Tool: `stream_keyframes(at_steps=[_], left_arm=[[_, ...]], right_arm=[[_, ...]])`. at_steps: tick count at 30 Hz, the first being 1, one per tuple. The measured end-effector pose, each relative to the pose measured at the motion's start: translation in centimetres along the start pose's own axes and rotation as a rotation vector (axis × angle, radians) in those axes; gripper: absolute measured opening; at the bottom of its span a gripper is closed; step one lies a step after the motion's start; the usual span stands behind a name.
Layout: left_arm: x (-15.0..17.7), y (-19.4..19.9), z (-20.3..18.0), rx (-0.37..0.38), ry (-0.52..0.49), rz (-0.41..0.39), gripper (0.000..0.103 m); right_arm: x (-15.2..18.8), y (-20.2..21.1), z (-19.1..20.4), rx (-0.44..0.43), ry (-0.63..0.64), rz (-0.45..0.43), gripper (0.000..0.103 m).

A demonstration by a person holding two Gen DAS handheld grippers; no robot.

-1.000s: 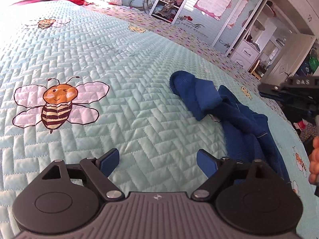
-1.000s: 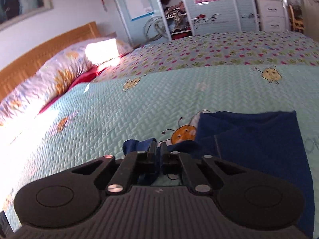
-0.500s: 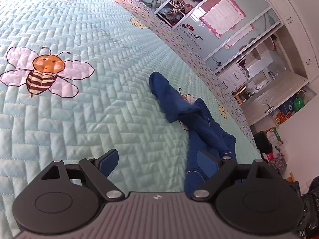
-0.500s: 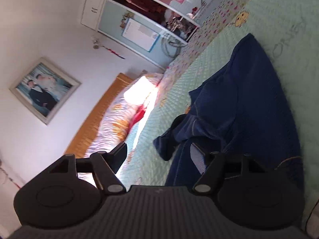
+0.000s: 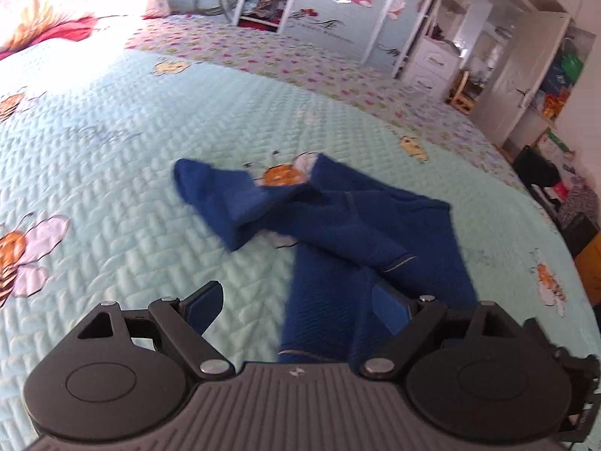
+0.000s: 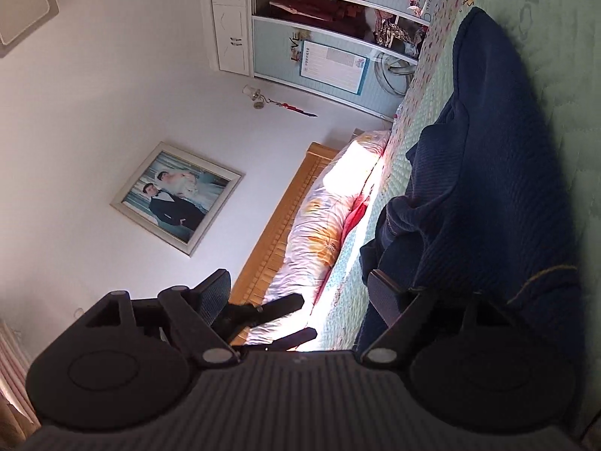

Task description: Fold clothes

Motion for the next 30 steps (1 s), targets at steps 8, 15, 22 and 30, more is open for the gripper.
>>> stream_keyframes(at_steps=[8,15,22,30], left_arm=[[1.8,-4.5,-5.3,0.339,0.192,0.205,0.089],[6.6,-7.8,1.3,0.352,0.503,0.283,0.044],[4.0,-5.7,-1.3,0.443,0.461,0.164,0.065],[3.8,-12.6,0.8,0.352,0.495,0.242,0.006]], right_arm=[[-2.1,4.5,1.4,-0.241,-0.106,-0.189,0.083],[-3.3,5.4,-0.2,-0.159,-0.159,-0.231,0.083],[-3.1,4.6,-0.2,-0.144,-0.161,-0.212,0.083],[-2.8,4.4,-0.8,-0.091,-0.15,-0.186,0.083]])
Point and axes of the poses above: each gripper's, at about its wrist camera, not at the fingertips, and y roughly against the way its jaws point, z to its left, x to its underside, the point moved 4 cm from there along -y, roughly the way its jaws point, and after that the axes turned 3 degrees about z, right-handed, at the moved point
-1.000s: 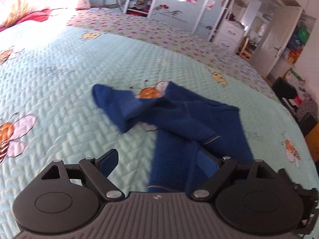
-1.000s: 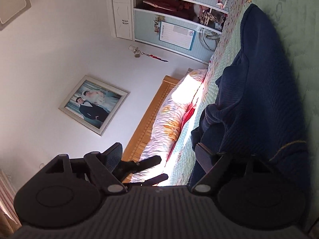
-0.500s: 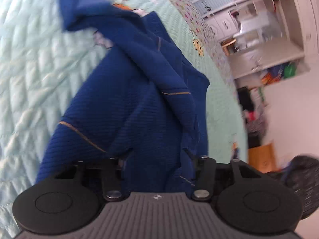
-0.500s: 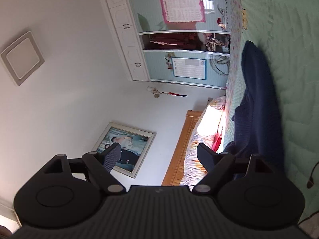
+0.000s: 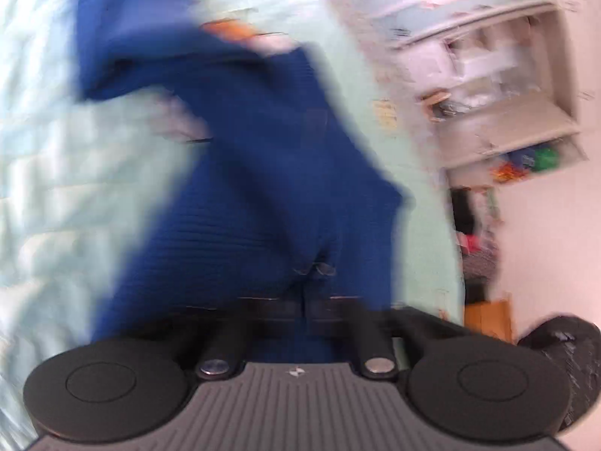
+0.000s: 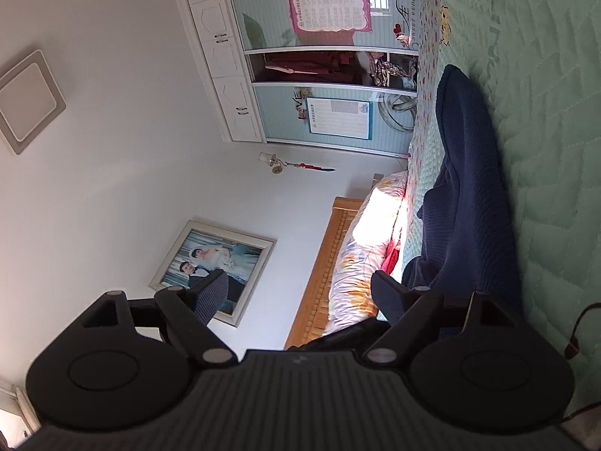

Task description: Fold clothes

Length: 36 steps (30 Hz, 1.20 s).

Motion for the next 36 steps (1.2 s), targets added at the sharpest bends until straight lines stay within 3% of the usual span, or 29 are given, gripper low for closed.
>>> stream_keyframes(at_steps=[4,7,9,11,13,14,17,19,21,23,24,25,26,27,30,32,33,35,36], left_arm=[[0.8,1.2,-1.6,-0.036,-0.06,0.005,0.006],[3.0,4.0,-4.3,0.015,-0.133,0.029,0.024],[5.1,4.8,-3.8,-0.017,-0.154,0.059,0.037],[7.2,5.2,-2.8,-0.068,-0.167,0.09,0.041],[9.2,5.2,-1.2,-0.114,-0.171,0.11,0.035],[9.8,5.1,0.0,-0.123,-0.164,0.084,0.007],[9.7,5.6,0.6,-0.104,-0.11,0.047,0.003],[10.0,6.5,-0.7,-0.105,-0.129,0.04,0.011],[10.6,7.5,-2.1,-0.096,-0.178,0.052,0.036],[11.9,8.0,-2.1,-0.072,-0.171,0.085,0.045],[12.6,7.8,-1.4,-0.097,-0.172,0.098,0.046],[13.4,7.5,-0.5,-0.137,-0.181,0.105,0.041],[13.7,7.5,0.2,-0.164,-0.173,0.095,0.018],[13.8,7.7,0.8,-0.182,-0.155,0.072,0.004],[13.5,8.3,1.0,-0.172,-0.095,0.067,0.003],[13.8,9.0,-0.1,-0.174,-0.144,0.059,0.011],[13.9,9.4,-0.9,-0.166,-0.175,0.057,0.026],[14.4,9.1,-1.0,-0.159,-0.189,0.078,0.043],[14.7,8.9,-0.9,-0.156,-0.19,0.091,0.044]], right_arm=[[0.5,-0.5,0.8,0.029,0.057,0.045,0.083],[1.1,-1.0,1.6,0.045,0.111,0.094,0.083],[1.5,-1.2,2.1,0.047,0.128,0.116,0.083],[1.6,-1.2,2.4,0.049,0.141,0.123,0.083],[1.5,-1.1,2.3,0.052,0.136,0.121,0.083],[1.5,-1.1,2.2,0.054,0.131,0.121,0.083],[1.5,-1.0,2.0,0.067,0.128,0.128,0.083],[1.6,-1.0,2.1,0.066,0.132,0.132,0.083],[1.7,-1.0,2.2,0.061,0.136,0.133,0.083],[1.7,-1.0,2.2,0.062,0.131,0.133,0.083],[1.7,-1.0,2.2,0.063,0.13,0.133,0.083],[1.7,-1.0,2.2,0.063,0.132,0.133,0.083],[1.7,-1.0,2.3,0.065,0.134,0.134,0.083],[1.7,-1.1,2.3,0.07,0.136,0.135,0.083],[1.8,-1.1,2.3,0.078,0.142,0.139,0.083],[1.9,-1.1,2.3,0.074,0.143,0.14,0.083],[1.9,-1.1,2.4,0.071,0.143,0.14,0.083],[1.9,-1.1,2.4,0.064,0.139,0.143,0.083],[1.9,-1.1,2.6,0.06,0.14,0.146,0.083]])
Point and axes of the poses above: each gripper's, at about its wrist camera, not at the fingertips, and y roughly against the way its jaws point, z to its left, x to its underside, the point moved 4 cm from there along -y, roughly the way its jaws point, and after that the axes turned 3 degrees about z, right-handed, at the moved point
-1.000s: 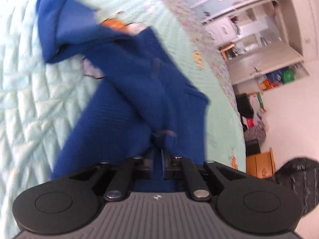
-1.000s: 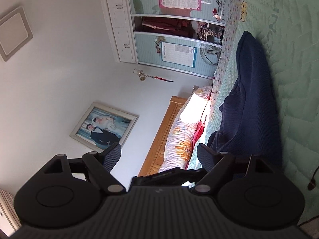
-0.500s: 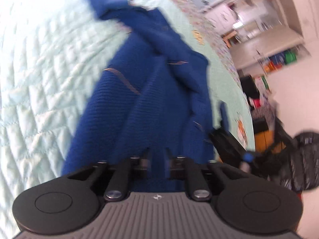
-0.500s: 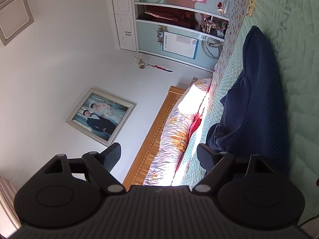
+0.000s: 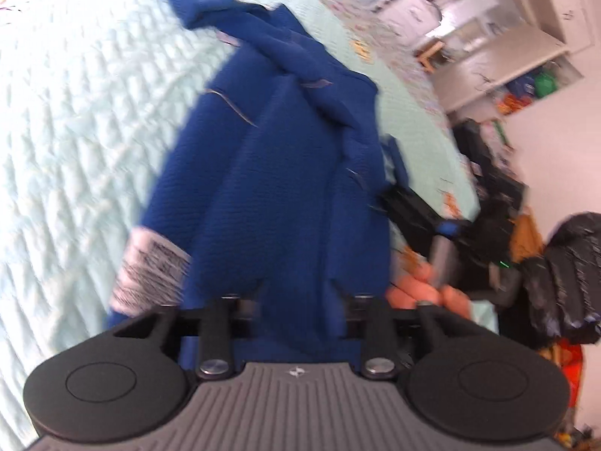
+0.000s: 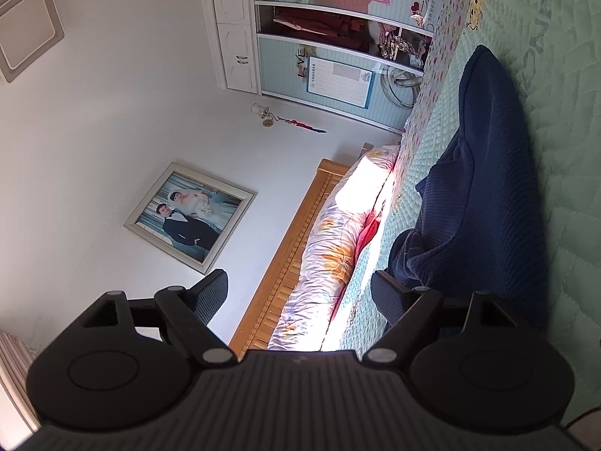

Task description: Fold clothes

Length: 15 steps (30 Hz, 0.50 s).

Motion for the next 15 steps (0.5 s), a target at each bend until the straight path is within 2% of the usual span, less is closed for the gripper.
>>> stream_keyframes(at_steps=[1,2,3,5,8,11,14,15], left_arm=[[0.6,-0.2,0.2,-0.008,-0.006,0.002,0.044],[1.3,-0.3,0.6,-0.025,-0.014,-0.005,0.035],[1.7,-0.3,0.9,-0.029,-0.008,-0.016,0.032],[1.7,-0.3,1.2,-0.023,0.009,-0.033,0.032],[0.8,-0.1,1.2,-0.028,0.01,0.002,0.032],[-1.0,0.8,1.2,-0.007,0.068,0.009,0.038],[-4.4,2.6,-0.3,-0.022,0.013,-0.1,0.043],[-5.7,3.0,-0.7,-0.055,-0.014,-0.137,0.046]], right_arm=[[0.0,0.0,0.1,-0.004,0.001,0.003,0.083],[-0.1,0.0,0.3,-0.008,0.005,0.006,0.083],[-0.1,-0.1,0.4,-0.011,0.008,0.009,0.083],[-0.1,0.0,0.7,-0.012,0.013,0.015,0.083],[0.0,0.0,0.8,-0.026,0.009,0.025,0.083],[0.2,-0.2,0.4,-0.012,-0.001,0.04,0.083],[0.4,-0.4,0.0,0.003,-0.015,0.055,0.083],[0.4,-0.4,0.0,0.002,-0.014,0.058,0.083]])
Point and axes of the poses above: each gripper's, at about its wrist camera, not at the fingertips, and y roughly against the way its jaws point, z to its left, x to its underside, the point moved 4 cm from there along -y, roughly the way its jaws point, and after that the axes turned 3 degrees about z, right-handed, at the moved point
